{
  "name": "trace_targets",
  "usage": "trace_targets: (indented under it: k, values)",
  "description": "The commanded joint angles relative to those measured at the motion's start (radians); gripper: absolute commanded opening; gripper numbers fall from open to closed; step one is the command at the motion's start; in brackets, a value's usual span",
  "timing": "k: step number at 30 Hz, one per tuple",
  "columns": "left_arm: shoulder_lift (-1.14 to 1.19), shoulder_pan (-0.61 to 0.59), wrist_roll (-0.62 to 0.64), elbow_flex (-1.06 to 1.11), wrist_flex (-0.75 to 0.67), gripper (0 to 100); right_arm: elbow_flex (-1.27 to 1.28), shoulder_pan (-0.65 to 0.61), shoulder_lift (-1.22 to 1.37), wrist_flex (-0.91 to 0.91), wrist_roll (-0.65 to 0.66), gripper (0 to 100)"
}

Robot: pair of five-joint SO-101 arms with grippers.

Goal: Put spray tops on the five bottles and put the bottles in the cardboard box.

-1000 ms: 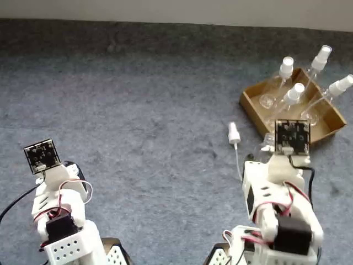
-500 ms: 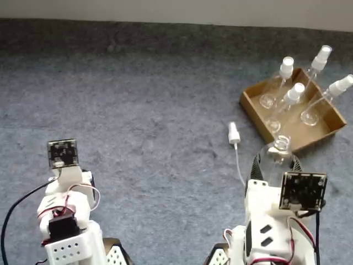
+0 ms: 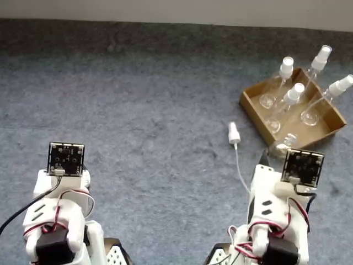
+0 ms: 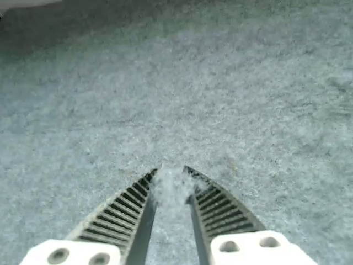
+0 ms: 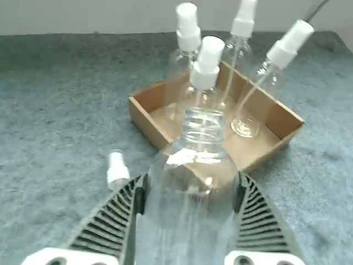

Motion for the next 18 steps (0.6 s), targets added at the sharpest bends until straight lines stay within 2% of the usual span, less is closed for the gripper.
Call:
trace_targets:
  k: [1,4,7,15,18]
  values:
    - [0.076,0.022,-0.014,-0.117,0.009,4,0.025,0.12,-0.002,-0.038,-0.011,11.3]
    - [0.239,0.047,-0.014,-0.194,0.011,4,0.059,0.188,-0.002,-0.038,-0.011,11.3]
    - [0.43,0.127,-0.009,-0.297,0.011,3,0.119,0.243,-0.002,-0.038,-0.011,11.1]
    - [0.791,0.397,-0.006,-0.506,0.011,3,0.314,0.367,-0.002,-0.042,-0.011,11.1]
    - [0.88,0.503,0.061,-0.567,0.011,3,0.349,0.417,-0.002,-0.041,-0.009,11.1]
